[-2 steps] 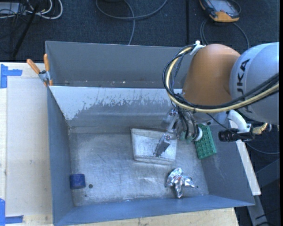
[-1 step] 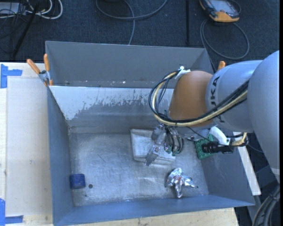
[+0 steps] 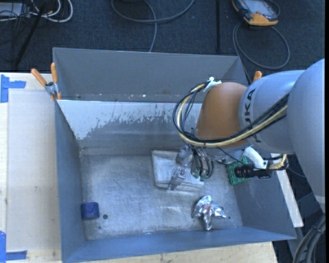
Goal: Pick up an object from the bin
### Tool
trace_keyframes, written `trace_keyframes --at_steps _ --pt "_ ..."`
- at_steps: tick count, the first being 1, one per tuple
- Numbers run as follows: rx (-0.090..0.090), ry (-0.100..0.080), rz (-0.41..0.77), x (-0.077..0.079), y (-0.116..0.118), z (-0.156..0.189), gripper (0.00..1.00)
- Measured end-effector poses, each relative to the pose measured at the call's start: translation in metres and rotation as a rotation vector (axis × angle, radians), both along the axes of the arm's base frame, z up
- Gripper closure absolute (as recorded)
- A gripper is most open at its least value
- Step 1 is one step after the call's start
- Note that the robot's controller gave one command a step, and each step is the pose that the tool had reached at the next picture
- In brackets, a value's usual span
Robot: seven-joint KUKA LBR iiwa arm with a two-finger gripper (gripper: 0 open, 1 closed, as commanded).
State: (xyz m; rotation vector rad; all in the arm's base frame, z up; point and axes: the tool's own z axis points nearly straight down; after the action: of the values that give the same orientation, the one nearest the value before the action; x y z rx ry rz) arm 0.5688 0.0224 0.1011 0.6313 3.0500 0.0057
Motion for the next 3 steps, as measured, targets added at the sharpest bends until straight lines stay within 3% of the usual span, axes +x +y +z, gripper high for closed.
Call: trace_keyframes --at_steps 1,2,3 --pt "0.001 0.018 0.021 0.0 -0.008 0.122 1.0" --pt "0.001 0.027 0.023 -0.001 -0.008 0.117 0.0" --pt "0.002 0.034 0.176 0.024 -0.037 -0.019 0.0"
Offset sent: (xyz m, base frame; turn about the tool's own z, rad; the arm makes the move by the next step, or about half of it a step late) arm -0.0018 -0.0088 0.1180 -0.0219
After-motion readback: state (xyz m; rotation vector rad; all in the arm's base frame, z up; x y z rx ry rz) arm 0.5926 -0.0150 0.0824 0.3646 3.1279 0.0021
